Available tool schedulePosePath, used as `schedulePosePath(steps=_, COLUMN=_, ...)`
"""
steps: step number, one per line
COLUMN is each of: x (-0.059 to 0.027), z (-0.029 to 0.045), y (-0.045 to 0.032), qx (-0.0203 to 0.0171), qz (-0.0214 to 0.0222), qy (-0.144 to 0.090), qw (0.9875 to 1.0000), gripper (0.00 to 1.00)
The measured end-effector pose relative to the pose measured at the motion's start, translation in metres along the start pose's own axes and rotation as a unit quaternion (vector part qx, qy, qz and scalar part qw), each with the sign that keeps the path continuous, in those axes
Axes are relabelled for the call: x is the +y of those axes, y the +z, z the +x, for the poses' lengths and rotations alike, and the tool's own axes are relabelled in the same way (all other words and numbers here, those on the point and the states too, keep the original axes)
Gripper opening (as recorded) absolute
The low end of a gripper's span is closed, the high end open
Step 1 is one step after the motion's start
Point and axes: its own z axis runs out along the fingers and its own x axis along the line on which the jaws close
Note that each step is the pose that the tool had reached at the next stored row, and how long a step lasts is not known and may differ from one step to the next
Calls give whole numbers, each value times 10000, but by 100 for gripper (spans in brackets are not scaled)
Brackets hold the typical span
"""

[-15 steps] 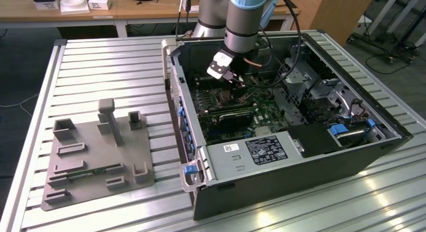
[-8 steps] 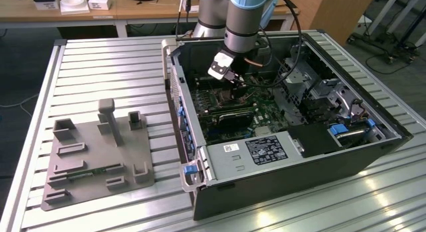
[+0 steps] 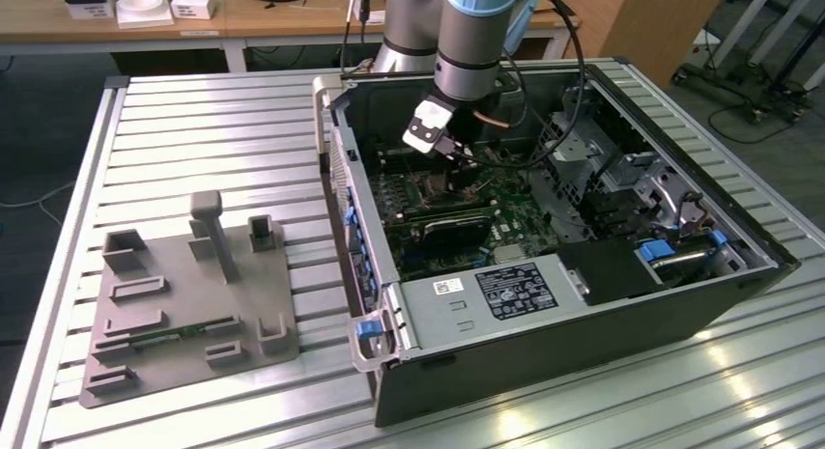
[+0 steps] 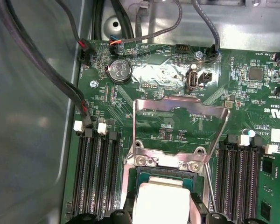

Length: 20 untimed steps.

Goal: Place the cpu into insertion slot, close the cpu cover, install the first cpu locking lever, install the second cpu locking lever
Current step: 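Place the cpu into insertion slot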

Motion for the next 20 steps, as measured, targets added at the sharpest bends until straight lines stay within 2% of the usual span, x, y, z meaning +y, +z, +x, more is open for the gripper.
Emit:
schedulePosePath(steps=11, x=5, z=1, y=-9, qx=-23, qz=2, qy=-37, qw=10000, gripper=53)
schedulePosePath(steps=15, x=11, z=4, y=-9, qx=-89, qz=8, qy=-41, qw=10000, gripper=53)
schedulePosePath(steps=20, x=10, z=6, y=-8, qx=-84, qz=8, qy=-39, qw=10000, gripper=53)
